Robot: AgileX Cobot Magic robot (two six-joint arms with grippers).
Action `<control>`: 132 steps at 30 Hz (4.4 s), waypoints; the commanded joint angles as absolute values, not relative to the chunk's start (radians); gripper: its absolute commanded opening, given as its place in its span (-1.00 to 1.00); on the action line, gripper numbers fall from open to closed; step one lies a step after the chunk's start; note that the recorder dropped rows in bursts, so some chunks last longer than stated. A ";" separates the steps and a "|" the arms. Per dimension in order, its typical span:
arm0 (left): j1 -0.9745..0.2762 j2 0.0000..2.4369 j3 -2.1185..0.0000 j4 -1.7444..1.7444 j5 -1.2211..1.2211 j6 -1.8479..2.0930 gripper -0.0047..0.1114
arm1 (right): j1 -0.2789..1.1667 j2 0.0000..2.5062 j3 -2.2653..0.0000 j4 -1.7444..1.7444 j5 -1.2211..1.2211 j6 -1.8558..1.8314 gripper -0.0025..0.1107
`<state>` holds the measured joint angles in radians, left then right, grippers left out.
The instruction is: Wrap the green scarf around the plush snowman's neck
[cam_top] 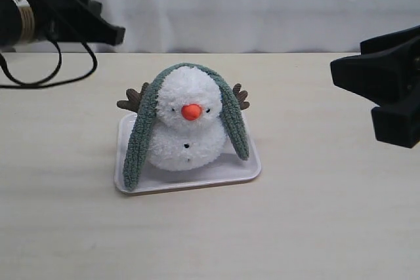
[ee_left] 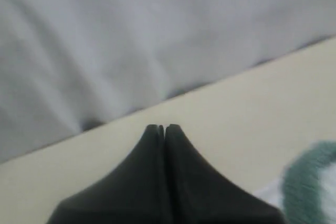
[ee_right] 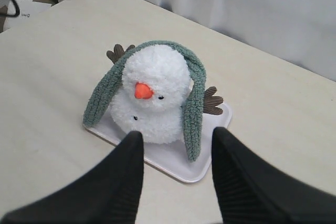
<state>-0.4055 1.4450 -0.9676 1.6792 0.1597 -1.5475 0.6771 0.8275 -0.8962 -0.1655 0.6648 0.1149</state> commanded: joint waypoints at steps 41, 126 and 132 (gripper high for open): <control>-0.391 1.811 -1.171 -0.955 0.381 1.513 -0.92 | 0.676 0.823 -0.832 -0.223 0.681 0.120 -0.88; -0.385 1.551 -1.075 -0.599 0.551 0.912 -0.92 | 0.450 1.178 -0.876 0.058 0.645 -0.082 -0.20; -0.385 1.548 -1.018 -0.599 0.481 0.912 -0.92 | 0.293 1.328 -0.876 0.573 0.621 -0.640 -0.20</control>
<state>-0.3858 1.5545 -1.0404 -0.5961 0.5144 0.9205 0.3303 1.2728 -0.8717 0.4240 0.6419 -0.4448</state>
